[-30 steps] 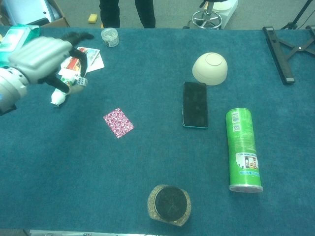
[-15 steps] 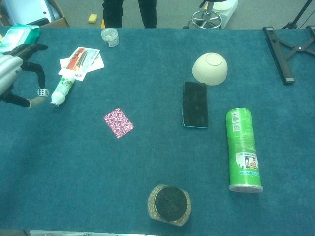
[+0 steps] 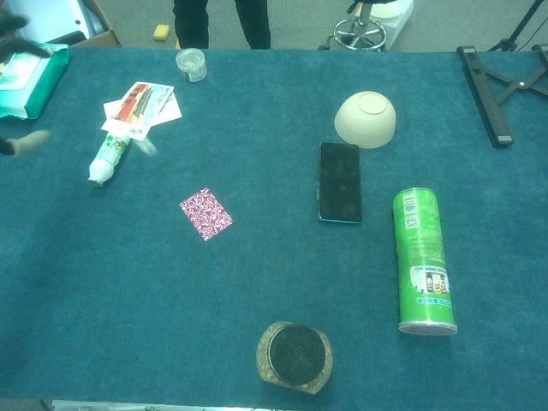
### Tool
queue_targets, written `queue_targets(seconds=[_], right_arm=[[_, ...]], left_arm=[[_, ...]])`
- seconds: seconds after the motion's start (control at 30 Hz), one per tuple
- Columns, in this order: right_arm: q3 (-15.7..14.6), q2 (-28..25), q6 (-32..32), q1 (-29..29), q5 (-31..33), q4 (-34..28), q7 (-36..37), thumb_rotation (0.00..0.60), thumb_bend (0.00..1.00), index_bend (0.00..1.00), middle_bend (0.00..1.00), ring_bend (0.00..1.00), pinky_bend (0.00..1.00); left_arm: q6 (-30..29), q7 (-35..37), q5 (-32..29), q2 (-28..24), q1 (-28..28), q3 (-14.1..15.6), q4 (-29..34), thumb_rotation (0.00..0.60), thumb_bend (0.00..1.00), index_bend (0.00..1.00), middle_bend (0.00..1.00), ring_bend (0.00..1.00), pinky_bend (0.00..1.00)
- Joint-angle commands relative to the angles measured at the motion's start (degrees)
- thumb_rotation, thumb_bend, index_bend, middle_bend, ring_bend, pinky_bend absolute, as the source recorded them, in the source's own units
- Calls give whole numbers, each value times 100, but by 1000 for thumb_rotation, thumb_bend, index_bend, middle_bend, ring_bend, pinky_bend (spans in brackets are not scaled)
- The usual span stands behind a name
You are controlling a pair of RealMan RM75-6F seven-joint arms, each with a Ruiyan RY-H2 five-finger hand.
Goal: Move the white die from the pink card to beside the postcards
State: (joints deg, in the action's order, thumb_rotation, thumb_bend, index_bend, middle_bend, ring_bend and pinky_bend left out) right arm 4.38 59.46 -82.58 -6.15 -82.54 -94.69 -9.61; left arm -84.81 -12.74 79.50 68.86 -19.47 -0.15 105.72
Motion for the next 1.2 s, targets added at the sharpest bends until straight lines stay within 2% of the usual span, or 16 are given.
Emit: queue_targets(seconds=[0.03,0.17,0.5,0.73,1.0,1.2], right_arm=[[-3,11,-5,-5,-20,-26,-21,600,0,553,407,432,568],[-18,87,45,-7,20,53,-22,600,0,553,407,432,568],[-20,110,43,6,19,92,6,600,0,553,407,432,568],[-27,65,-46,60,-8,25,-9,600,0,553,407,432,568],[-88,65,-146,122,-130,-96,-94,600,0,553,407,432,568],[-65,11,-217,140,-140,-330,-342,600,0,553,407,432,568]], left_arm=[[-290,695,176,-120,355,130,-322,600,242,184,0,0,155],[-233,907,294,-123,431,145,-483,600,243,229,0,0,155],[-246,871,550,18,576,91,-832,600,243,292,2,0,155],[-334,875,900,41,676,148,-1189,600,243,341,53,5,158],[-267,445,1007,-139,819,266,-1316,600,243,402,124,46,185],[-209,398,806,-107,917,177,-1574,600,243,411,135,53,199]])
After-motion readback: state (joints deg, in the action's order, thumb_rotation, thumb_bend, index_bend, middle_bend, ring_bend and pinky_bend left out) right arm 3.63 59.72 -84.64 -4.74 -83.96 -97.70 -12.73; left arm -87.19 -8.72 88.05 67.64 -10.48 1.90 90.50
